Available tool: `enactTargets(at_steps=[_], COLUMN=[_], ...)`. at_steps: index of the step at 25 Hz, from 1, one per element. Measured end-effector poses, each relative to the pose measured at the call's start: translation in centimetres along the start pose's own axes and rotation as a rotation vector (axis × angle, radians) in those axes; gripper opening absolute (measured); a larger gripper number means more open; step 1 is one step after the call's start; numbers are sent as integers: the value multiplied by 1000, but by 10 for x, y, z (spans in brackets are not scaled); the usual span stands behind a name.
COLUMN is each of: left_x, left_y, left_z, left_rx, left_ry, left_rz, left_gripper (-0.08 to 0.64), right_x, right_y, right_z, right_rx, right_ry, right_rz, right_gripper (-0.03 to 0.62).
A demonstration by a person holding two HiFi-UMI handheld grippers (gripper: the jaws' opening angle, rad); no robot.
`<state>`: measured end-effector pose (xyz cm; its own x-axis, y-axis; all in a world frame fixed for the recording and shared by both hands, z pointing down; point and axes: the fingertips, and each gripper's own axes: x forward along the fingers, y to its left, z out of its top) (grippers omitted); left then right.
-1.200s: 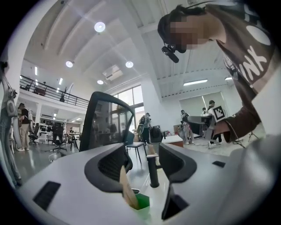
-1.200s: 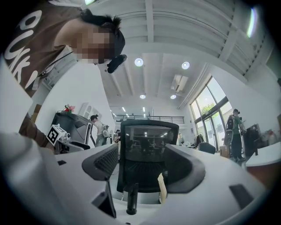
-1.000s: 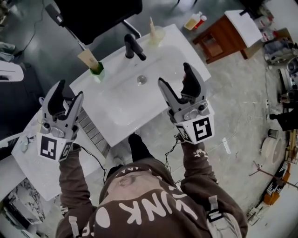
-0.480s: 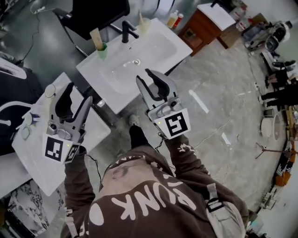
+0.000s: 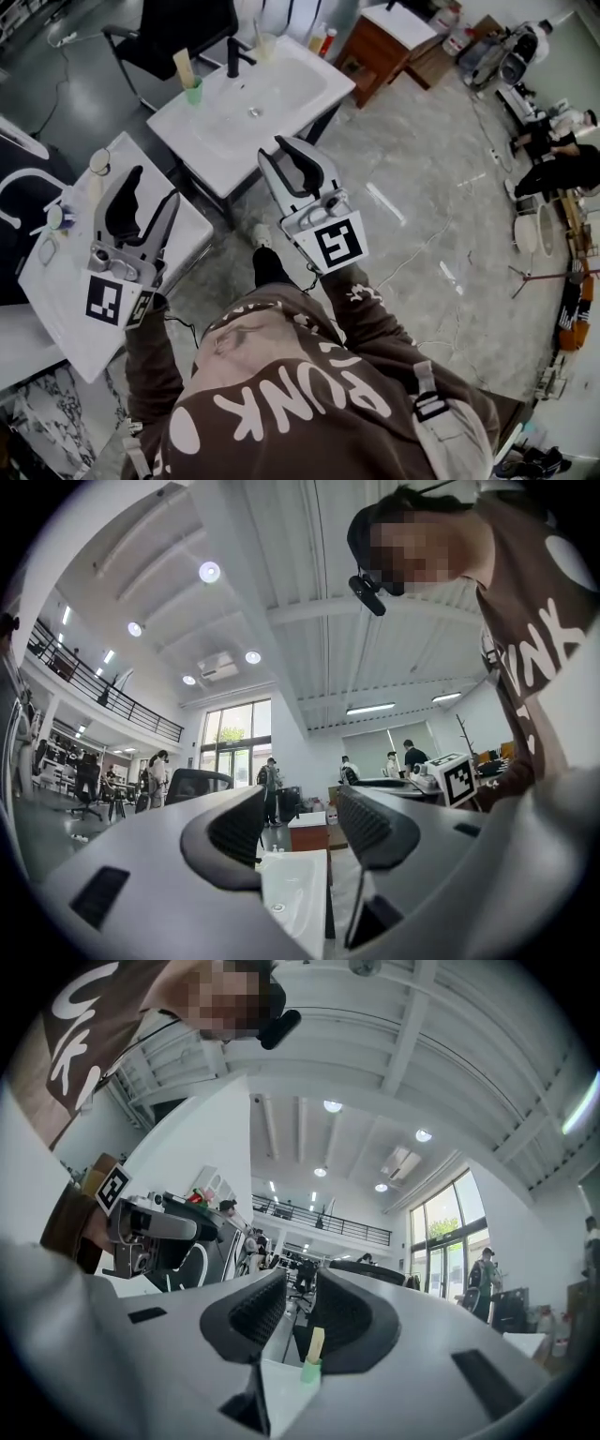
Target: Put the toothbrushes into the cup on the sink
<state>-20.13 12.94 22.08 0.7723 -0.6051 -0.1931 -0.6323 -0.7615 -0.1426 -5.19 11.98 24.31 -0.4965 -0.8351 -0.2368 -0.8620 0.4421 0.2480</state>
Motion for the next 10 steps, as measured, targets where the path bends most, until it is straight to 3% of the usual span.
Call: enactTargets(at_steps=[10], left_x=[-22], left_y=[-30], left_z=[20], left_rx=[28], left_ry=[-27], left_rz=[-14], left_gripper=[236], right_x=[-29], right_y=[19], right_z=[26], right_rx=[-41], right_ry=[-28], right_rz=[7], right_gripper=[109])
